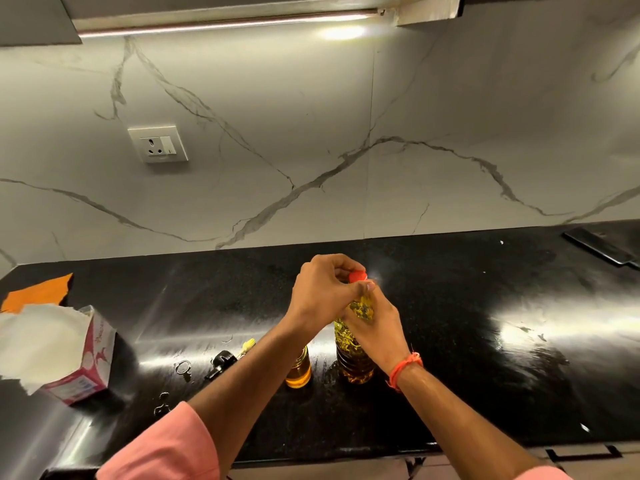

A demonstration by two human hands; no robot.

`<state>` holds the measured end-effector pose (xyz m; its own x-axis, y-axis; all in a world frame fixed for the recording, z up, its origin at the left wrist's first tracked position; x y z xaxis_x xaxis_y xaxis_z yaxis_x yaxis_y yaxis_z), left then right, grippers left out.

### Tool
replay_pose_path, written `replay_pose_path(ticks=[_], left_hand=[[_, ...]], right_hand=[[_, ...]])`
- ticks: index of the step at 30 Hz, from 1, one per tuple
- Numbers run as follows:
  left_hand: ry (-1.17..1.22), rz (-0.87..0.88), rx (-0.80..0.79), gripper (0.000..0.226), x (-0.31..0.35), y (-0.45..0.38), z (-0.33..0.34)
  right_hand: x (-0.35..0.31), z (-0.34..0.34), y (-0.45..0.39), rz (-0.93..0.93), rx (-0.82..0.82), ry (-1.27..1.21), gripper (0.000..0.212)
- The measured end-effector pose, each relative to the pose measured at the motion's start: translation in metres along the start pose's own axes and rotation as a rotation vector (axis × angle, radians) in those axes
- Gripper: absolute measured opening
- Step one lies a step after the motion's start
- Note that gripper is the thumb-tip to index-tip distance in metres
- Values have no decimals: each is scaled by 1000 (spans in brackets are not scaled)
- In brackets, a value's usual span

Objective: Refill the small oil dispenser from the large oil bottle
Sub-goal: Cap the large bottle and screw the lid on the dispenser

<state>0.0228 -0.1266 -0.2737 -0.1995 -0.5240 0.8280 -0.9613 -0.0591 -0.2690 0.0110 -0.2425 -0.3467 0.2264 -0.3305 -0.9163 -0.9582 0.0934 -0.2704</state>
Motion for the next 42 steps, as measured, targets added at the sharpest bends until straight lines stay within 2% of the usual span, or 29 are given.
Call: replay_pose_path(ticks=[11, 17, 22, 25, 28, 31, 34, 38, 42], left_hand=[[53, 102, -103, 29, 7, -1, 5], [87, 131, -187, 27, 9, -2, 2], [92, 128, -208, 27, 7, 0, 2], [125, 92, -206, 35, 3, 8, 5], [153, 54, -225, 55, -7, 27, 6], [157, 21, -127, 61, -33, 42, -13], [137, -39, 31, 49, -76, 50, -53], [-11, -185, 183, 35, -152, 63, -111], [-224, -381, 196, 54, -225, 86, -142]], right_hand=[[-2, -2, 1, 0, -9, -9, 47], [-3, -1, 2, 7, -28, -23, 37], [-1, 1, 3, 36, -44, -17, 39], [-4, -1, 3, 30, -48, 6, 41], [-10, -2, 0, 4, -71, 50, 42], [-7, -2, -5, 12, -108, 108, 34], [-2, -12, -10, 26, -67, 146, 33], [3, -27, -13, 41, -20, 169, 34], [4, -32, -14, 55, -17, 189, 42]])
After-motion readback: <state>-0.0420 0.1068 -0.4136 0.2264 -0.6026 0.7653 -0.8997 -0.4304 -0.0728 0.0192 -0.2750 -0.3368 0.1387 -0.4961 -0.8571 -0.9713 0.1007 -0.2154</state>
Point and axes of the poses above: each hand's wrist, its own y-axis away from the middle knuckle, its own z-axis out of the palm, x = y × z, the point moved 9 cm from there along -y, towards the middle knuckle, and after that the axes turned 8 degrees about x, right-handed, at the moved point
